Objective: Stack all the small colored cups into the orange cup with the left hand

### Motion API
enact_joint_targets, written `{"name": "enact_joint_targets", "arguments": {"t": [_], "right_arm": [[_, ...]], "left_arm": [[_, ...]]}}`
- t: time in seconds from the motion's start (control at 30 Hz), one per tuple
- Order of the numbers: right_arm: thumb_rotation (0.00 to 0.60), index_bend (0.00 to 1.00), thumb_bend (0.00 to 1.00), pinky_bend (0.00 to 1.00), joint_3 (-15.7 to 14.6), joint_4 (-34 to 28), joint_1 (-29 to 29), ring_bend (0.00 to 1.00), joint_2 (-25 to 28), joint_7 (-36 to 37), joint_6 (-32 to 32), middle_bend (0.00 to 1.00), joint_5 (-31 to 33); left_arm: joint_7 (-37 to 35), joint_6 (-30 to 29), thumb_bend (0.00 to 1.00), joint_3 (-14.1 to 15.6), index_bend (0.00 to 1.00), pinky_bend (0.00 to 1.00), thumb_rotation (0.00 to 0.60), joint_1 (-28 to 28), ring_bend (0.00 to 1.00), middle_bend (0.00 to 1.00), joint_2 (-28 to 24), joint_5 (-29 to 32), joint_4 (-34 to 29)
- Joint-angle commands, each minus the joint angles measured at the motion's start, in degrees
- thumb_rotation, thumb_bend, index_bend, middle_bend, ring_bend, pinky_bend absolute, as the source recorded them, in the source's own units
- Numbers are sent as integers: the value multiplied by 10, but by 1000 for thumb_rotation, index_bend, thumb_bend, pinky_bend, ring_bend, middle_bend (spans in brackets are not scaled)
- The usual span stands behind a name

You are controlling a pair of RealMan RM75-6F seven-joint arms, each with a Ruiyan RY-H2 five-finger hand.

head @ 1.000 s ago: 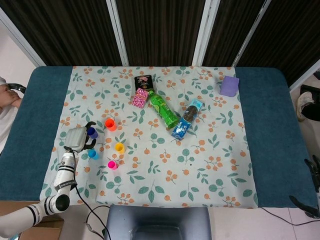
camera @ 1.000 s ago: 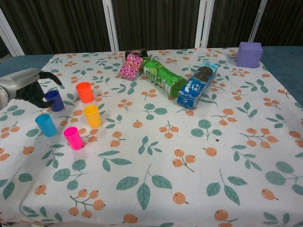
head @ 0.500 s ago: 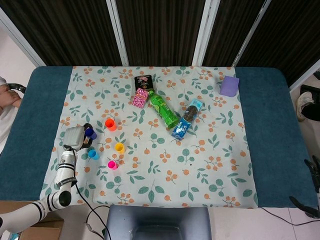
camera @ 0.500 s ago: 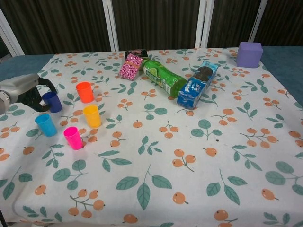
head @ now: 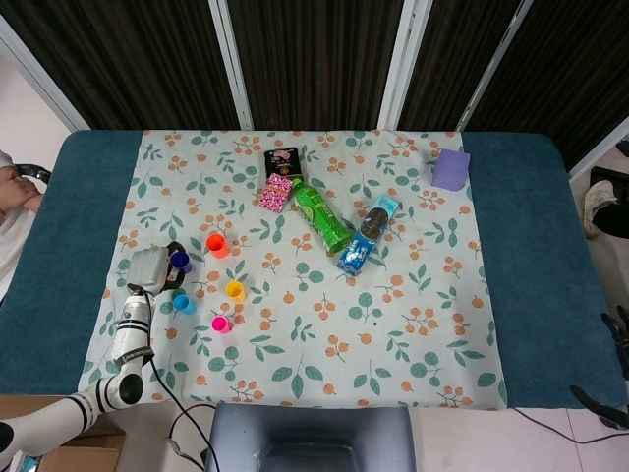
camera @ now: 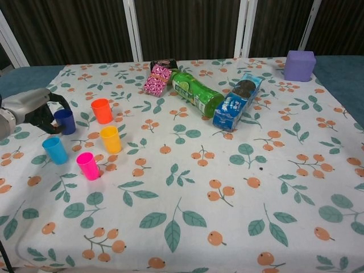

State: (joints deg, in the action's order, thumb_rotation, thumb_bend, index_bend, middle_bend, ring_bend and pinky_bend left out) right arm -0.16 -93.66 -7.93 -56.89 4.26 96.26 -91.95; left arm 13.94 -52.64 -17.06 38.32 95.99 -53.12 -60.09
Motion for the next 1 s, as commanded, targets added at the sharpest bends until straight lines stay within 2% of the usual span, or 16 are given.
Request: {"name": "enact_joint_targets", "arguments": {"t": [0.03, 0.27, 0.4, 0.67, 1.0], "right_arm": [[600, 0, 190, 0, 0, 0, 0, 0, 0, 1, 0, 0, 0], [600, 0, 190, 0, -1, 0, 1, 0, 1, 0, -3, 0, 0], [600, 0, 190, 0, -1, -1, 2, 0, 1, 1, -6, 0, 1], [600, 0, 190, 0, 0, 1, -2, 0, 6, 12, 2, 0, 1], [600, 0, 190, 0, 1, 4, -6, 0, 10, 27, 10, 0, 1]], "left_arm": [[-14, -7, 360, -7, 519, 1000, 600, -3, 1000, 1000, -7, -3, -13], [-72, -48, 361, -47, 532, 1000, 600, -4, 1000, 1000, -28, -19, -61], [-61, -52, 362, -65, 529, 1000, 600, 17, 1000, 1000, -15, -6, -67], [-9, -53, 364, -63, 526, 1000, 600, 53, 1000, 1000, 28, 14, -36], [-2, -37, 375, -54, 518, 1000, 600, 60, 1000, 1000, 50, 28, 11]]}}
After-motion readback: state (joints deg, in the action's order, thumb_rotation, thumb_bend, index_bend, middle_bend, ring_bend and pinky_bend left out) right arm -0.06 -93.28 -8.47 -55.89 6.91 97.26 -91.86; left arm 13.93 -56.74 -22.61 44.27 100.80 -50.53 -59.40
